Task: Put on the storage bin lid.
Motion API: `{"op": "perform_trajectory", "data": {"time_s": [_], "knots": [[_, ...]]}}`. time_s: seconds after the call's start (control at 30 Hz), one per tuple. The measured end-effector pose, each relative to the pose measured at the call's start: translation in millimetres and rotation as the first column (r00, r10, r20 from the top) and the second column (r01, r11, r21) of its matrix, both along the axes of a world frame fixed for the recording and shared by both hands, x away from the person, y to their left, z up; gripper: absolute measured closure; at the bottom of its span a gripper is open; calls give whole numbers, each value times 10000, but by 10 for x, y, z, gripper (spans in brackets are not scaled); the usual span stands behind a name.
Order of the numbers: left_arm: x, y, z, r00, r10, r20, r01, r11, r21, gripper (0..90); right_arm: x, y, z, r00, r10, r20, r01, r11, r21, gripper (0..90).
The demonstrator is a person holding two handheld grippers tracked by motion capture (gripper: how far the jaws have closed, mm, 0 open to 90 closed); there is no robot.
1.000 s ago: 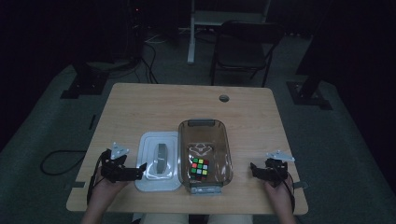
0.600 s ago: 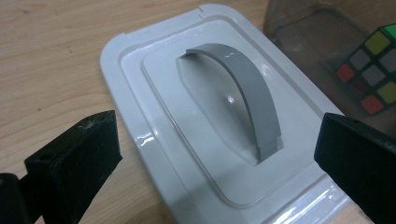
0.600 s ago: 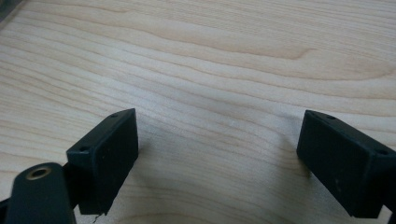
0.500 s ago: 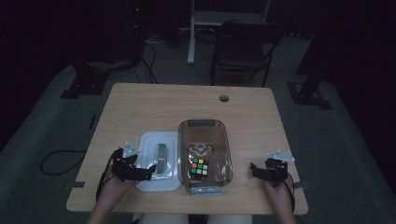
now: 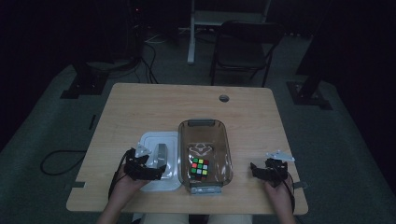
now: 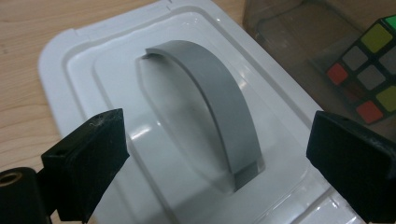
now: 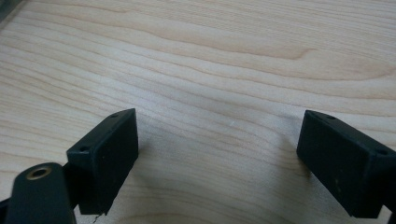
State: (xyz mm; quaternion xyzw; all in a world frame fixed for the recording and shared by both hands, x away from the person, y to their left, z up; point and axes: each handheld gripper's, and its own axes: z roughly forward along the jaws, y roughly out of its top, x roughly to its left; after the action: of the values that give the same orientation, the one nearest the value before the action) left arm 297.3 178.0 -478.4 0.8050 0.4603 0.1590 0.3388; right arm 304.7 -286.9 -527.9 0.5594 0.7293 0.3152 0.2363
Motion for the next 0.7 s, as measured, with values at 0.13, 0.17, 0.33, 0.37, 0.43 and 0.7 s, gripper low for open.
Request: {"op": "perform_trajectory", "data": {"time_s": [0.13,0.17,0.33,0.37,0.43,0.7], "knots": [[45,-46,-37,9999,87,115,-87,10000,19,81,0,0,0,10000,-4,-3,4,10000,3,125],[53,-54,-44,9998,72,160,-71,10000,-56,118,0,0,0,10000,-3,-3,3,10000,2,126],[111,-101,-102,9998,157,76,-157,9999,23,166,0,0,0,10000,-6,-7,6,10000,4,126],[132,-115,-129,9998,188,48,-188,9998,76,166,0,0,0,10000,-3,-5,3,10000,0,126],[146,-130,-152,9998,216,30,-216,9997,105,229,0,0,0,10000,-4,-4,4,10000,2,126],[179,-129,-235,9999,-82,-90,85,9994,327,438,0,1,1,10000,5,-3,-5,10000,-10,126]]}}
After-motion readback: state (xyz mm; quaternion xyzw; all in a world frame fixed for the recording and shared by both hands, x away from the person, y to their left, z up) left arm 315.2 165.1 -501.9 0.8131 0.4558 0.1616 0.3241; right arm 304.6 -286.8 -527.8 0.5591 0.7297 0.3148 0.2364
